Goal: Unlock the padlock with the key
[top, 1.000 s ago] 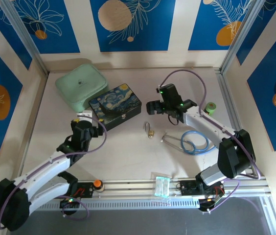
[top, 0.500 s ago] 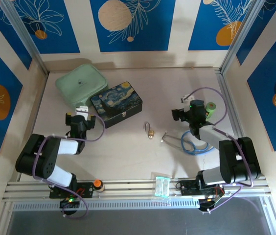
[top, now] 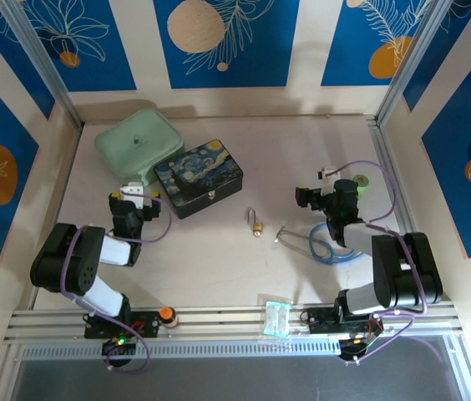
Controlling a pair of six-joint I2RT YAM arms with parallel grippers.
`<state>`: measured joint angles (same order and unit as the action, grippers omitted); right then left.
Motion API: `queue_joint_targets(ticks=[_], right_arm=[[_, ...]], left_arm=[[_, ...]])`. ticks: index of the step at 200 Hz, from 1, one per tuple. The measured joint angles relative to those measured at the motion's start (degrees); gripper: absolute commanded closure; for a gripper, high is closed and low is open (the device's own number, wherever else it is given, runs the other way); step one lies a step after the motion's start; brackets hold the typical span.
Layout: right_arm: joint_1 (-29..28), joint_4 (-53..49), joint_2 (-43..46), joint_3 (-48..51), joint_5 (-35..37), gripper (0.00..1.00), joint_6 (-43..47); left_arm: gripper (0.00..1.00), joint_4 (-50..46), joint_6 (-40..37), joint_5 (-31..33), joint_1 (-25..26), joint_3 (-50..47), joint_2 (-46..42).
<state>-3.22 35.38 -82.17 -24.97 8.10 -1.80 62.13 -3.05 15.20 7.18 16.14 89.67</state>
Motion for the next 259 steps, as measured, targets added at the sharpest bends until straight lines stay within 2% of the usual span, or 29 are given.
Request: queue_joint_targets(ticks=[28,63,102,165,259], right_arm=[[0.55,6.58,-4.02,2.49,-0.04,0.0,-0.85],[1.62,9.2,-4.96,2.47,-0.22,0.01,-2.12],[2.49,9.9,-4.96,2.47,-0.07,0.01,-3.43],[1.73,11.19,-4.96,2.47,6.69,0.01,-5.7],[1.31,11.56,-4.96,2.47,8.0,0.01,-5.75]], left_arm=[[0.01,-1.9,-0.02,-1.53,-0.07,1.42,0.0],[0.0,-1.68,0.2,-2.95,-1.01,1.57,0.0],[0.01,-3.82,0.87,-6.45,-2.54,2.32,0.0],[0.01,-6.19,1.29,-7.78,-3.1,3.65,0.07],[0.01,-7.52,1.22,-9.53,-3.1,3.85,0.07]])
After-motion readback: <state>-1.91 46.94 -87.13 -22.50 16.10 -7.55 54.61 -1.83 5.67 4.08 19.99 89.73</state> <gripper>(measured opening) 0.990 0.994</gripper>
